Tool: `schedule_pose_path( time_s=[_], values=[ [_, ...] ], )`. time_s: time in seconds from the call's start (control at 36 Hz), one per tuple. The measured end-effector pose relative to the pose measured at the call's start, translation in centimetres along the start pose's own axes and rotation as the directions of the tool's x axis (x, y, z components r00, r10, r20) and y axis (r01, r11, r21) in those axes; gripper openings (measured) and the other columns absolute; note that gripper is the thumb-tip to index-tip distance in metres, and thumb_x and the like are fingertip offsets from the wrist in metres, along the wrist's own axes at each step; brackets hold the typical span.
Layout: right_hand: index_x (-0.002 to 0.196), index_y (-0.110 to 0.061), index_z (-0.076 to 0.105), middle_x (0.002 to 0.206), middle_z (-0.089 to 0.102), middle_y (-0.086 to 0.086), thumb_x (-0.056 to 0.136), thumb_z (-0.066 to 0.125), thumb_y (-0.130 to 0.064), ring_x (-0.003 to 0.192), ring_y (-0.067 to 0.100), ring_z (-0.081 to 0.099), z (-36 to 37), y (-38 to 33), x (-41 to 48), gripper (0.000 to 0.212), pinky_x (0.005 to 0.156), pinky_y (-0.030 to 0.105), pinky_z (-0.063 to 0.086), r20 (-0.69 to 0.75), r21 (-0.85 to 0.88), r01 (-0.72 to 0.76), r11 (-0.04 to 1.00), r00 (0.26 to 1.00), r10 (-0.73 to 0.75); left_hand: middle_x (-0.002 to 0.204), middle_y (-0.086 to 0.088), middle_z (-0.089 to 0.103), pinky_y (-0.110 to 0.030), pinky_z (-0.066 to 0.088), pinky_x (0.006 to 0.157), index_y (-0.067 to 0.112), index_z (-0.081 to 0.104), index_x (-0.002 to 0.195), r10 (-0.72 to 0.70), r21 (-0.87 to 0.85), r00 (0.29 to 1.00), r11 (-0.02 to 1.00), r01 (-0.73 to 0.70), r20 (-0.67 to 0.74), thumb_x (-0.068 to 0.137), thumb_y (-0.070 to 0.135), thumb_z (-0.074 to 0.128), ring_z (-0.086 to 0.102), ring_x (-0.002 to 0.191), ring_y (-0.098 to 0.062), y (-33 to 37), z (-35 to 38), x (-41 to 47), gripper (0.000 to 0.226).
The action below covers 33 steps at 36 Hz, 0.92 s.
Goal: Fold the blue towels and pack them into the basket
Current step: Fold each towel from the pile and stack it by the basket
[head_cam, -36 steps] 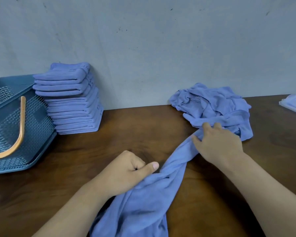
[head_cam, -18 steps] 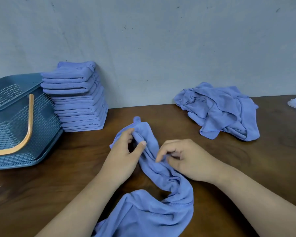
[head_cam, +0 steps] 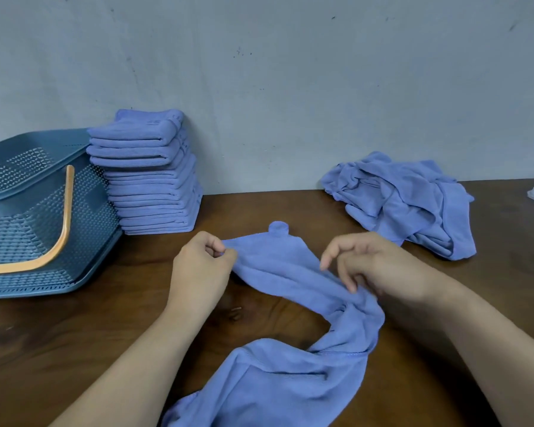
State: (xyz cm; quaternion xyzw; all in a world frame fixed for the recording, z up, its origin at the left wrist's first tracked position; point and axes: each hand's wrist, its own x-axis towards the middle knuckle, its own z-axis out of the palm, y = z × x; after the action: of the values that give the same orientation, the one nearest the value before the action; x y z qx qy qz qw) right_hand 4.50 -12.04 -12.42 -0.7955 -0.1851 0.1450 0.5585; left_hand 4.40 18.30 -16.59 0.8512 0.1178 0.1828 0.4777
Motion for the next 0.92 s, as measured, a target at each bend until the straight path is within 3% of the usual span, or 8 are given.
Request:
schedule_pose_path(
  time_s=[0.08,0.17,0.36,0.5,0.61,0.75,0.81,0.92],
  values=[
    [0.102,-0.017,0.076,0.076,0.072,0.017,0.083,0.050,-0.007,0.042,0.018,0.043,0.5,0.5,0.2,0.034,0.043,0.022,0.037,0.106,0.003,0.005,1.000,0.994,-0.005,0.072,0.010,0.058,-0.023,0.040,0.056,0.022,0.057,0.085,-0.021,0.029,1.000,0.999,0.021,0.013,0.083,0.011,0.070,0.054,0.061,-0.006,-0.5,-0.4,0.4,0.017],
    [0.099,-0.031,0.075,0.087,0.078,0.001,0.095,0.057,-0.004,0.055,0.019,0.058,1.4,2.4,1.7,0.033,0.058,0.034,0.052,-0.187,-0.143,0.092,0.985,0.975,-0.118,0.102,0.006,0.061,-0.023,0.045,0.070,0.027,0.057,0.102,-0.018,0.055,0.998,0.998,0.014,0.063,0.084,0.008,0.071,0.061,0.090,-0.009,-0.8,-0.4,0.6,0.030],
    [0.129,-0.057,0.060,0.127,0.058,-0.030,0.094,0.074,-0.031,0.107,-0.004,0.061,1.2,5.4,7.8,0.046,0.088,0.022,0.046,-0.301,-0.395,0.027,0.918,0.941,-0.157,0.158,-0.002,0.045,-0.051,0.032,0.121,0.021,0.039,0.157,-0.073,0.363,0.997,0.929,0.071,-0.007,0.094,0.052,0.067,0.034,0.149,-0.028,-0.6,-0.8,1.1,0.076],
    [0.152,-0.057,0.042,0.160,0.038,-0.025,0.096,0.059,-0.017,0.144,0.015,0.034,1.3,4.1,12.6,0.071,0.116,0.035,0.030,-0.082,-0.579,0.085,0.811,0.983,-0.162,0.141,-0.002,0.055,-0.048,0.035,0.115,0.023,0.063,0.134,-0.096,0.526,0.994,0.849,0.054,0.053,0.098,0.051,0.059,0.042,0.139,-0.030,-1.4,-1.2,1.7,0.046],
    [0.123,-0.051,0.066,0.158,0.041,-0.030,0.099,0.059,-0.021,0.154,0.007,0.021,1.7,4.3,14.0,0.039,0.126,0.051,0.020,0.072,-0.594,0.188,0.782,0.981,-0.181,0.108,0.010,0.063,-0.043,0.044,0.099,0.031,0.066,0.102,0.020,0.403,0.998,0.914,-0.044,0.064,0.098,0.028,0.058,0.053,0.110,-0.021,-1.9,-0.9,1.9,0.010],
    [0.093,-0.027,0.070,0.144,0.059,-0.024,0.091,0.069,-0.028,0.142,0.003,0.045,1.0,4.4,12.7,0.002,0.113,0.037,0.042,0.102,-0.340,0.327,0.882,0.945,-0.312,0.083,0.008,0.067,-0.023,0.042,0.062,0.032,0.063,0.094,0.064,0.038,0.998,0.997,-0.064,0.002,0.102,0.034,0.065,0.061,0.073,-0.002,-2.0,-0.8,2.5,0.008],
    [0.080,-0.020,0.060,0.107,0.071,-0.008,0.088,0.064,-0.020,0.099,0.012,0.066,0.8,3.7,12.4,0.010,0.081,0.037,0.052,0.074,-0.046,0.304,0.951,0.951,-0.301,0.081,0.002,0.067,-0.024,0.042,0.060,0.030,0.062,0.092,0.076,-0.077,0.996,0.994,-0.079,-0.040,0.101,0.037,0.067,0.057,0.064,-0.001,-2.0,-1.0,2.8,0.012],
    [0.071,-0.022,0.040,0.065,0.030,0.001,0.090,0.059,-0.012,0.057,0.015,0.024,0.0,3.0,12.2,0.028,0.054,0.028,0.026,0.007,0.410,0.167,0.897,0.983,-0.186,0.083,-0.005,0.070,-0.028,0.052,0.063,0.026,0.066,0.090,0.064,-0.286,0.997,0.955,-0.074,-0.045,0.098,0.040,0.072,0.062,0.069,-0.007,-2.2,-1.8,3.5,0.017]
  ],
)
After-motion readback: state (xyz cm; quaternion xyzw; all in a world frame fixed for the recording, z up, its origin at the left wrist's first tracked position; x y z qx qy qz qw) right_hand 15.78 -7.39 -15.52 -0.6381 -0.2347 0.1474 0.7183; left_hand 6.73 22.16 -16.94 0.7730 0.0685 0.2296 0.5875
